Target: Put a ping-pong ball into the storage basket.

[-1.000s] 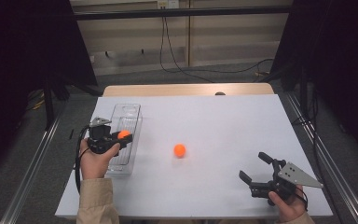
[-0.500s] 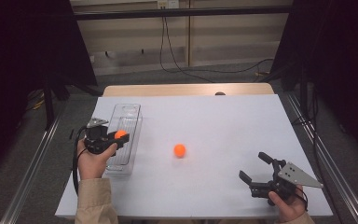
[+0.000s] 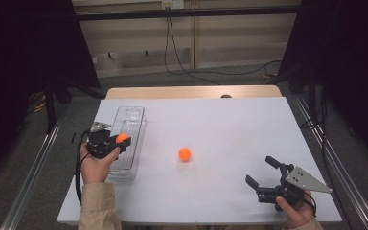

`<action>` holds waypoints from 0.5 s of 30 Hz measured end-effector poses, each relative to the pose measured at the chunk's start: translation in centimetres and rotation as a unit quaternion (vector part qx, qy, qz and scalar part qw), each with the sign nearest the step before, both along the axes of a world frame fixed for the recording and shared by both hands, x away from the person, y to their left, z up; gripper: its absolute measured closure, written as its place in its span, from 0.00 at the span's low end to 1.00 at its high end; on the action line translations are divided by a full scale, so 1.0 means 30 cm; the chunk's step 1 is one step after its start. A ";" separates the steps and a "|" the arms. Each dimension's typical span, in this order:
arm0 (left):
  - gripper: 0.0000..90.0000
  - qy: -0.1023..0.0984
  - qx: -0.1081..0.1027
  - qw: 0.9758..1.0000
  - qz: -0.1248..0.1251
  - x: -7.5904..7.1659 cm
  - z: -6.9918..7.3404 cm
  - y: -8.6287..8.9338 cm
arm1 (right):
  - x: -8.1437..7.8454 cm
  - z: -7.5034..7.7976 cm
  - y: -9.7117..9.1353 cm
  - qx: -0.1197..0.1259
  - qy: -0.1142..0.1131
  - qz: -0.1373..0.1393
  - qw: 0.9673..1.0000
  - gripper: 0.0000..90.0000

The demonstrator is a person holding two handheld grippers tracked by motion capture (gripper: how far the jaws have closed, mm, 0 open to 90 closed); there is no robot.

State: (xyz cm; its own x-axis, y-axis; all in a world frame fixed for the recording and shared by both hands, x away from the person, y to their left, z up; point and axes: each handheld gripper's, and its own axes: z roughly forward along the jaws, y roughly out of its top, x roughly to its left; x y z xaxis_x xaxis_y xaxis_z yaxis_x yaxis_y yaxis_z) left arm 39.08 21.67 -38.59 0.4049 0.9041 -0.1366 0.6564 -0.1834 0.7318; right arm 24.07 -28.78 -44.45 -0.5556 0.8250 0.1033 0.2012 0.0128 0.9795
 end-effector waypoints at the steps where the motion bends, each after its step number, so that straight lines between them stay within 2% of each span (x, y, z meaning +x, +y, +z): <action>1: 0.57 -0.001 0.002 1.000 0.001 0.001 -0.002 -0.002 | 0.000 0.000 0.000 0.001 0.000 0.000 1.000 0.02; 5: 0.57 -0.001 0.014 1.000 0.002 0.007 -0.012 -0.009 | 0.000 0.000 0.000 0.000 0.000 0.000 1.000 0.02; 15: 0.57 0.005 0.016 1.000 0.010 0.013 -0.034 -0.006 | 0.000 0.000 0.000 0.001 0.000 0.000 1.000 0.02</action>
